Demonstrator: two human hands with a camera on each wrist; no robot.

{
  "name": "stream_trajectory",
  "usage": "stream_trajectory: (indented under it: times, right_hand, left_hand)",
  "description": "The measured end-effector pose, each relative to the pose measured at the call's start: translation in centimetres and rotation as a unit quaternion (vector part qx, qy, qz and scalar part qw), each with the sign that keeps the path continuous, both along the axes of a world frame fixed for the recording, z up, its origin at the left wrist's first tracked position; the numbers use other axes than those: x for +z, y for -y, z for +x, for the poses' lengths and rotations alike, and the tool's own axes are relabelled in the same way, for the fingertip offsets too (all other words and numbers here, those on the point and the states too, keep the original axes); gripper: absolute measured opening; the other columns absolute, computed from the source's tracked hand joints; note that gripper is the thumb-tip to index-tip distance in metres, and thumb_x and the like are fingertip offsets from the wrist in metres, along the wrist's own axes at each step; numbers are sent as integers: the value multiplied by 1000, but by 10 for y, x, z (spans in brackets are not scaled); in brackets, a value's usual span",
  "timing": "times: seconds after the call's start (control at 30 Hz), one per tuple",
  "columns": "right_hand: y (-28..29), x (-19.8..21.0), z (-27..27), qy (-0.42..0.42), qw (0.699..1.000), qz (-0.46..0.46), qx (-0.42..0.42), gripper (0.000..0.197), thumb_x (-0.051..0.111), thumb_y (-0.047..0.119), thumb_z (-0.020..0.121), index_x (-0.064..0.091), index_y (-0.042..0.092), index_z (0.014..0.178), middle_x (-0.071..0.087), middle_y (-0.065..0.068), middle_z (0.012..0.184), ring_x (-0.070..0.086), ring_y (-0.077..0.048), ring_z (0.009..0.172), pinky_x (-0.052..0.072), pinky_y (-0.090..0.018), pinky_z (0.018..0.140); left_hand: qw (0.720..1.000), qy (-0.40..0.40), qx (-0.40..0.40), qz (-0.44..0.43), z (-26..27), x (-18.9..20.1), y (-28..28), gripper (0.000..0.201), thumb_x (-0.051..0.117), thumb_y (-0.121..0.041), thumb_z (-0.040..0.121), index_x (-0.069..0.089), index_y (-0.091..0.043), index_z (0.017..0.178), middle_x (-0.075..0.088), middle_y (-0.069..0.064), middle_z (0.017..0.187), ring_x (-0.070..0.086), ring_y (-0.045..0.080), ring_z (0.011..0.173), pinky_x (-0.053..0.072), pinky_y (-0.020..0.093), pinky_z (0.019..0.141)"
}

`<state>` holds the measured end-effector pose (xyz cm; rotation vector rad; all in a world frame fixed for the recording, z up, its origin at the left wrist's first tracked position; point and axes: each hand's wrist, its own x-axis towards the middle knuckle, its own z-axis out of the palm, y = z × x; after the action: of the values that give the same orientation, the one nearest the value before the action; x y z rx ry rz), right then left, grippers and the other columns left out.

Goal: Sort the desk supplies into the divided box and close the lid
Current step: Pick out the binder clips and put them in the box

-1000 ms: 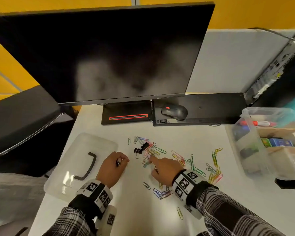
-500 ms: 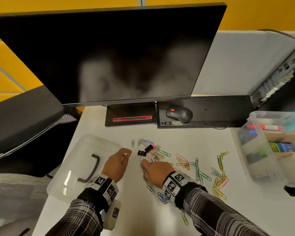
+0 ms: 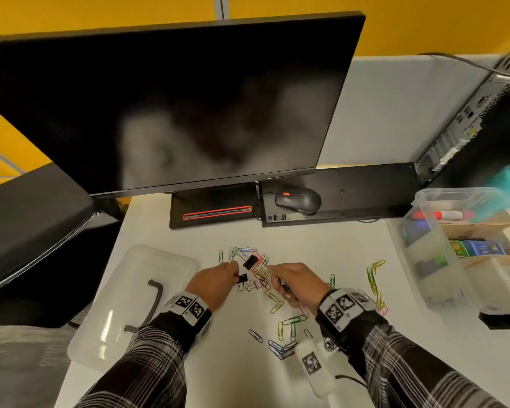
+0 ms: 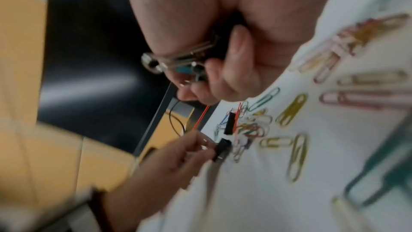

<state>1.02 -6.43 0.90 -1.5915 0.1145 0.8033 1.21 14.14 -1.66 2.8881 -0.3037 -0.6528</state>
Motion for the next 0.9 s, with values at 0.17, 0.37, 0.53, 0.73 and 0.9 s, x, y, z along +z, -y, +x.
stream_trajectory:
  times: [0.17,0.37,0.53,0.73,0.9]
  right_hand:
    - [-15,-11,6,299,835,-359,290,19,36,26,98,48,21,112,64,-3,88,56,-23,70,43,-32,62]
    - [-38,-25,3,347,715,-449,408,40,35,4,93,32,7,133,66,-15,99,54,-28,68,42,-33,58]
    - [-37,-22,2,260,804,-404,351,37,43,21,91,38,9,125,62,-5,95,56,-25,78,40,-30,64]
    - [1,2,-7,-33,997,66,40,15,47,25,93,50,11,88,46,1,62,34,-9,44,26,-23,40]
    - [17,26,-6,-123,957,256,-61,30,49,37,91,54,12,76,44,-5,63,26,-10,43,14,-20,37]
  left_hand:
    - [995,41,53,-77,-7,-6,-4,8,41,-13,98,49,-14,95,58,3,91,57,24,78,46,33,68]
    - [896,31,314,-311,-27,-8,-23,27,42,-12,96,43,-12,69,47,2,62,40,16,57,31,28,54]
    - [862,-16,341,-376,-31,-9,-32,26,38,-13,99,45,-7,74,43,2,57,39,14,45,33,23,44]
    - [844,-33,352,-404,-30,-12,-34,26,37,-13,99,45,-8,75,41,0,54,37,13,41,30,24,43]
    - [855,-60,329,-396,-26,-9,-29,29,34,-17,101,46,-9,76,43,-1,54,39,11,41,33,23,44]
